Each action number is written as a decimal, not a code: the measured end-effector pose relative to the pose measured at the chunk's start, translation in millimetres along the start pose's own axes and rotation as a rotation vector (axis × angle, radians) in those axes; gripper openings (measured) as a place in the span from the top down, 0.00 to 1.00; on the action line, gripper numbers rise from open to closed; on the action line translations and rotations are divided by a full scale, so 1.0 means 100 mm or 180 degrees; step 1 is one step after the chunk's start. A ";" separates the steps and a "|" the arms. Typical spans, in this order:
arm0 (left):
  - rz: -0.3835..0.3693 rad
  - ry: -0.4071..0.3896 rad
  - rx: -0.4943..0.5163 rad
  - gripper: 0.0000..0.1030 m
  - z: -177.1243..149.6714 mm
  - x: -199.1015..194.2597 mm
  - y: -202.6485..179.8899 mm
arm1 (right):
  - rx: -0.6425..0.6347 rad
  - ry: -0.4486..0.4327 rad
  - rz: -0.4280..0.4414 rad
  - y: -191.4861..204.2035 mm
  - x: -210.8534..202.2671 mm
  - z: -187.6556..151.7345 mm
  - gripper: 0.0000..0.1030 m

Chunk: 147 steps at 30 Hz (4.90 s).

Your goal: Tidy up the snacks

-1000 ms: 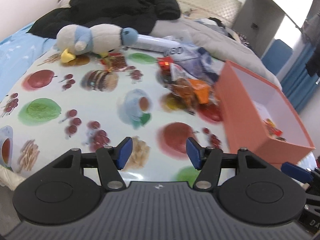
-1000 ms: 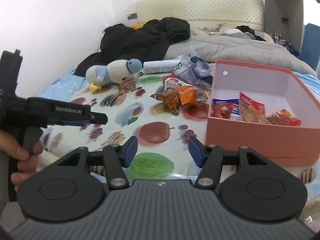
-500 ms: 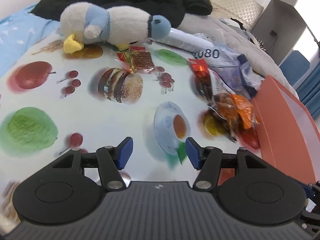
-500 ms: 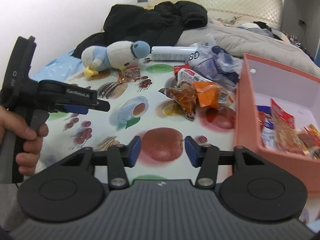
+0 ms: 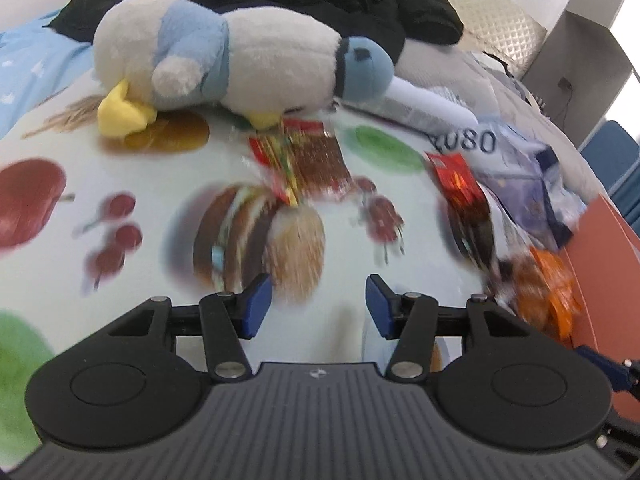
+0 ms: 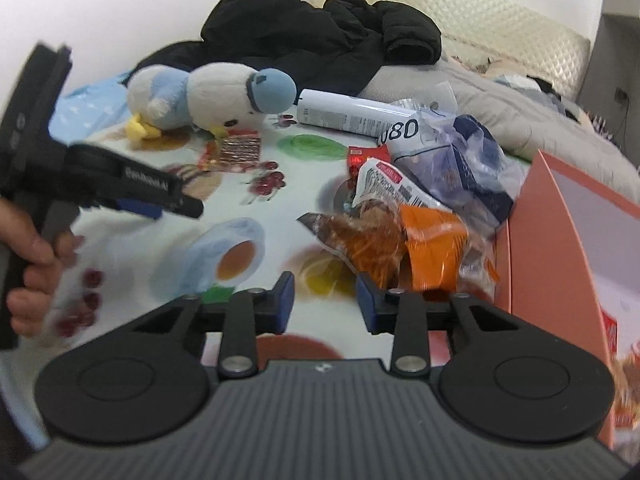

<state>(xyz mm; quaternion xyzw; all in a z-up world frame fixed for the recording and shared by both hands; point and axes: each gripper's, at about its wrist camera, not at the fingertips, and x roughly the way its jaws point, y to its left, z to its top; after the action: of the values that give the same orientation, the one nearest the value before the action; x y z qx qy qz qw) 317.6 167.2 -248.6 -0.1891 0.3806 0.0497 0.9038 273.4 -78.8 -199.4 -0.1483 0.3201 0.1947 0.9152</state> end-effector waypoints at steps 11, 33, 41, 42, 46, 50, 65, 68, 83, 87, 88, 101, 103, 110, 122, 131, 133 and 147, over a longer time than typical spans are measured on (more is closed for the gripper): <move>0.0343 -0.0210 -0.0077 0.46 0.41 0.40 0.08 | -0.0683 -0.0011 -0.0436 0.23 0.48 0.05 0.73; 0.0252 -0.0157 -0.0307 0.97 0.23 0.09 0.16 | -0.0849 -0.0032 -0.0532 0.39 0.23 -0.06 0.96; 0.0199 -0.0089 -0.0400 0.98 -0.17 -0.45 0.16 | -0.0859 -0.0045 -0.0403 0.56 -0.19 -0.26 0.96; 0.0189 -0.0071 -0.0408 0.98 -0.24 -0.53 0.16 | -0.0857 -0.0049 -0.0386 0.58 -0.25 -0.28 0.96; 0.0149 -0.0003 -0.0414 0.98 -0.48 -0.83 0.16 | -0.0843 -0.0035 -0.0323 0.65 -0.50 -0.43 0.96; 0.0113 0.0076 -0.0313 0.98 -0.75 -1.13 0.12 | -0.0865 0.0011 -0.0256 0.71 -0.76 -0.61 0.96; 0.0023 0.0183 -0.0275 0.98 -1.44 -1.99 0.01 | -0.0810 0.0107 -0.0067 0.66 -1.52 -0.94 0.96; 0.0064 0.0212 -0.0257 0.97 -1.50 -2.02 0.02 | -0.0748 0.0100 -0.0065 0.64 -1.60 -1.02 0.96; 0.0223 0.0070 0.0048 0.21 -1.45 -2.12 -0.22 | 0.0220 -0.0090 0.0109 0.30 -1.77 -1.04 0.24; 0.0160 0.0123 0.0201 0.21 -1.43 -2.00 -0.34 | 0.0786 -0.0041 0.0065 0.02 -1.68 -1.02 0.24; 0.0140 0.0135 0.0230 0.21 -1.42 -1.96 -0.37 | 0.0948 0.0000 0.0096 -0.05 -1.63 -1.03 0.24; 0.0401 0.0428 0.0354 0.23 -1.38 -1.36 -0.51 | 0.1681 0.0390 0.0402 -0.29 -0.96 -1.14 0.32; 0.0514 0.0399 0.0385 0.23 -1.40 -1.33 -0.53 | 0.1620 0.0412 0.0415 -0.26 -0.92 -1.14 0.35; 0.0799 0.0393 0.0661 0.23 -1.45 -1.18 -0.68 | 0.1359 0.0401 0.0370 -0.17 -0.88 -1.14 0.40; 0.0743 0.0291 0.0868 0.44 -1.45 -1.22 -0.79 | 0.1043 0.0425 0.0309 -0.04 -0.92 -1.11 0.63; 0.0500 0.0263 0.0705 0.46 -1.38 -1.51 -0.77 | 0.1122 0.0352 0.0215 -0.12 -1.10 -1.09 0.64; 0.0442 0.0257 0.0708 0.46 -1.37 -1.59 -0.80 | 0.1136 0.0306 0.0193 -0.15 -1.16 -1.06 0.64; -0.0154 0.0053 0.0766 0.46 -1.13 -2.46 -1.31 | 0.1315 -0.0092 0.0038 -0.34 -1.84 -0.75 0.64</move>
<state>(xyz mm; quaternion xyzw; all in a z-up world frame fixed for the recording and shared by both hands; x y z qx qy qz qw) 98.7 16.9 -107.1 -0.0887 0.3867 -0.0197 0.9177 117.0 -186.8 -132.3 0.0472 0.3409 0.1324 0.9295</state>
